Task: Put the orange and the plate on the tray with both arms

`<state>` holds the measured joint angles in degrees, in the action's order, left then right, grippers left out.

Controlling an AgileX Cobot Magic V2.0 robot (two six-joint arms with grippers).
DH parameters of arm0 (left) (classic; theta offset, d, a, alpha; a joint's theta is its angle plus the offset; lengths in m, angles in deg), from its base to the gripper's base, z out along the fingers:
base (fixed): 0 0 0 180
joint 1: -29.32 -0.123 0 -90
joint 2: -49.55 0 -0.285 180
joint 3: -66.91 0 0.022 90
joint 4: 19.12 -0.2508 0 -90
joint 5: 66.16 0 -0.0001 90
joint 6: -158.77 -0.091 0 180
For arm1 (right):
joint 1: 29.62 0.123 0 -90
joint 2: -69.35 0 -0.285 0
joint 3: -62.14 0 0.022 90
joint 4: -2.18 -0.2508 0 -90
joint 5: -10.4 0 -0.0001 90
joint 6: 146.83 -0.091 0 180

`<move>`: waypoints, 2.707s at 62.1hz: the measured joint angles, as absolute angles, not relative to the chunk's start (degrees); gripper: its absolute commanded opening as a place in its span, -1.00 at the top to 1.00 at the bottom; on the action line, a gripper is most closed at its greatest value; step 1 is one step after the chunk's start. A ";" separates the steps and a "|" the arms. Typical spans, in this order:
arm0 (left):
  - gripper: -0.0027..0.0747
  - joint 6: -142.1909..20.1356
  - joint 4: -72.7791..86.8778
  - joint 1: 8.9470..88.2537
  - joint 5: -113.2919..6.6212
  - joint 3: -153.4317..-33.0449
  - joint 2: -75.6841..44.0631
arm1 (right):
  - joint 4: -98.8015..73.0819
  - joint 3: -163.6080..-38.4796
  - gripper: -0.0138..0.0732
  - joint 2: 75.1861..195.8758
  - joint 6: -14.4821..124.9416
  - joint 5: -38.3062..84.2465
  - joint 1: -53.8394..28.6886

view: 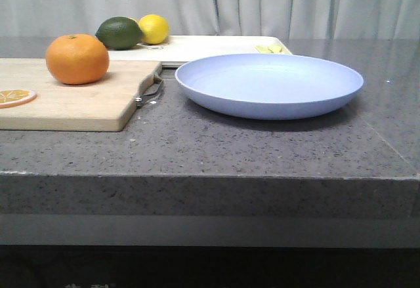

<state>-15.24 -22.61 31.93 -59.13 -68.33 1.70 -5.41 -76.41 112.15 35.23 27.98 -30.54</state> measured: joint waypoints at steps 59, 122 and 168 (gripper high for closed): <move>-0.62 -19.67 -16.97 47.72 -19.16 -121.37 -52.85 | -5.31 -76.41 -0.80 112.15 35.23 27.83 -30.54; 0.46 -21.86 -14.51 47.94 -11.78 -128.40 -63.15 | -5.31 -76.41 -0.80 112.15 35.23 27.73 -30.54; 0.43 -22.10 -13.84 70.46 -26.21 -137.74 -73.31 | -5.31 -76.41 -0.80 112.15 35.23 27.73 -30.54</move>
